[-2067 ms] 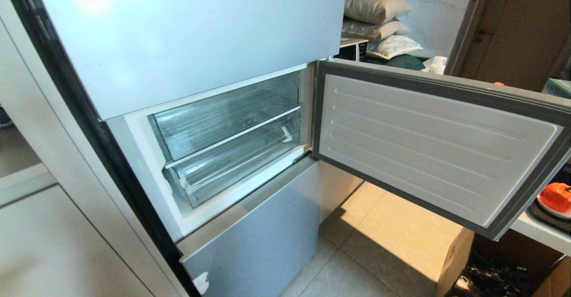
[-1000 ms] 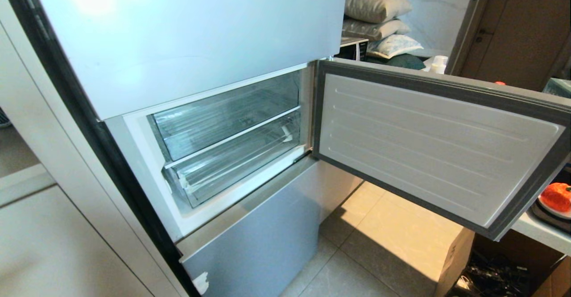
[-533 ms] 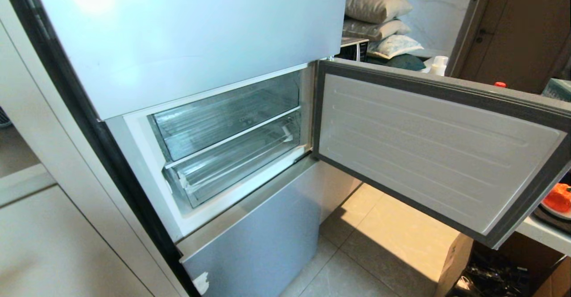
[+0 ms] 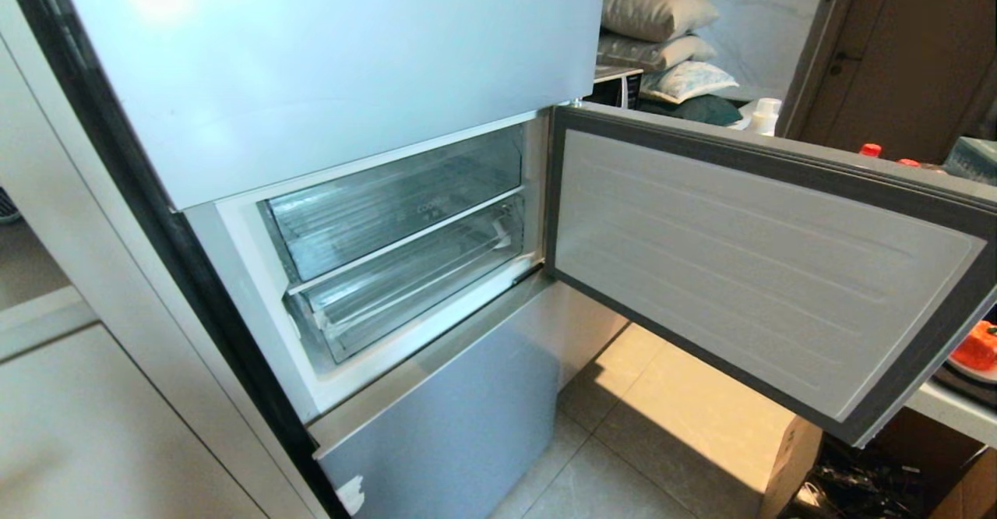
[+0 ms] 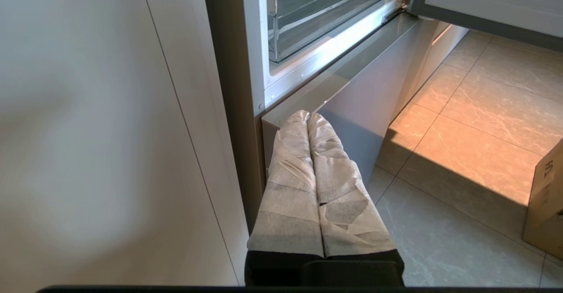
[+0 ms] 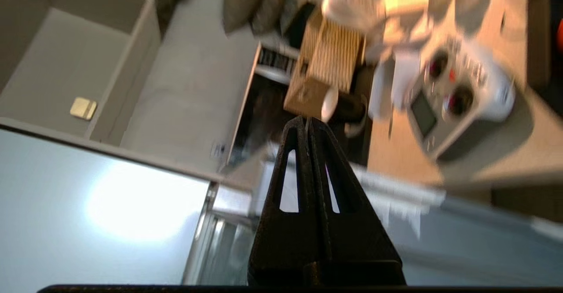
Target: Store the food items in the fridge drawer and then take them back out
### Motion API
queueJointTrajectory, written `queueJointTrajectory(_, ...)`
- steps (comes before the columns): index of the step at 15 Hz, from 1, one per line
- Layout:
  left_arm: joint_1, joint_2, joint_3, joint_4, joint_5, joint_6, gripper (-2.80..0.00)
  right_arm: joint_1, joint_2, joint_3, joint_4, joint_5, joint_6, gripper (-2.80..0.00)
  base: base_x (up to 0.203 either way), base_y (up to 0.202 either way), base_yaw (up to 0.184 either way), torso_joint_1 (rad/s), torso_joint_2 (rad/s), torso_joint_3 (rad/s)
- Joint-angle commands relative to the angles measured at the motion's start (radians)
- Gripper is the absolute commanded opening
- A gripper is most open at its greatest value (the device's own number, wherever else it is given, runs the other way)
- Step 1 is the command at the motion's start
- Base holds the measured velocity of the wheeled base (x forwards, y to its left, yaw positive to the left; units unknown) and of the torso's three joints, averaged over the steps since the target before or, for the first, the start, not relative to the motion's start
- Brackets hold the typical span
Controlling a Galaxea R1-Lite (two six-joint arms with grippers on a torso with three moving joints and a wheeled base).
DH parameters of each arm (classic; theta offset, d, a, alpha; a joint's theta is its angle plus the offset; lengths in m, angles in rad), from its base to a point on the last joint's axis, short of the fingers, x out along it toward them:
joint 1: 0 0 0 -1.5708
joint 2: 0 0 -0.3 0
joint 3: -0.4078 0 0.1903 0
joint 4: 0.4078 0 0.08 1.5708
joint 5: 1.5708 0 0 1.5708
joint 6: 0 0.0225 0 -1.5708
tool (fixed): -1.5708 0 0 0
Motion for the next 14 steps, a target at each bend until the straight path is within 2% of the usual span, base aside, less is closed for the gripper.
queueJointTrajectory(1, 0.0, 0.001, 0.0, 0.0, 0.0, 0.0, -2.8, -0.018, 0.053, -0.006, -0.059, -0.023, 0.008, -2.8, 0.0, 0.0, 0.0, 0.0, 0.0, 0.0)
queueJointTrajectory(4, 0.0, 0.001, 0.0, 0.0, 0.0, 0.0, -2.8, 0.014, 0.205, -0.044, -0.074, -0.029, 0.016, -2.8, 0.0, 0.0, 0.0, 0.0, 0.0, 0.0)
queueJointTrajectory(7, 0.0, 0.001, 0.0, 0.0, 0.0, 0.0, -2.8, 0.11, 0.347, -0.089, -0.075, -0.027, 0.065, -2.8, 0.0, 0.0, 0.0, 0.0, 0.0, 0.0)
queueJointTrajectory(10, 0.0, 0.001, 0.0, 0.0, 0.0, 0.0, -2.8, 0.225, 0.399, -0.093, -0.076, -0.02, 0.092, -2.8, 0.0, 0.0, 0.0, 0.0, 0.0, 0.0)
queueJointTrajectory(14, 0.0, 0.001, 0.0, 0.0, 0.0, 0.0, -2.8, 0.319, 0.412, -0.106, -0.077, -0.017, 0.129, -2.8, 0.0, 0.0, 0.0, 0.0, 0.0, 0.0)
